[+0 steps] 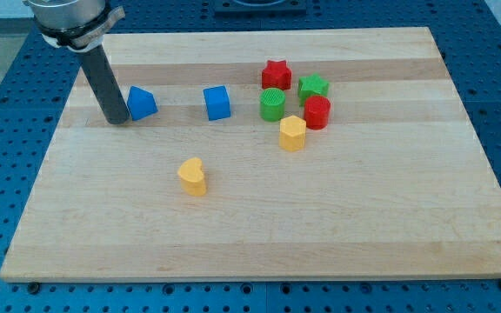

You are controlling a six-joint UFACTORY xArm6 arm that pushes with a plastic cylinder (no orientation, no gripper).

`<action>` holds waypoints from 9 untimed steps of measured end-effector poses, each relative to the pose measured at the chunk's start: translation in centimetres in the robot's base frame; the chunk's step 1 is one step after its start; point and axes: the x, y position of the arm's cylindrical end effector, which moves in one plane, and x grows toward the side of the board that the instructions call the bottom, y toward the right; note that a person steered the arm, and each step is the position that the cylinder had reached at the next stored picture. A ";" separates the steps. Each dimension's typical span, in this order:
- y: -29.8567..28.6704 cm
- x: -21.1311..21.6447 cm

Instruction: Push green circle closer to the yellow heart

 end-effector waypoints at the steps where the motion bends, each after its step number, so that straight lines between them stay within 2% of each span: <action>1: 0.1 -1.2; 2: 1.1 -2.8; 3: 3.2 -2.7; 6: 5.3 1.5; 9: 6.9 -3.3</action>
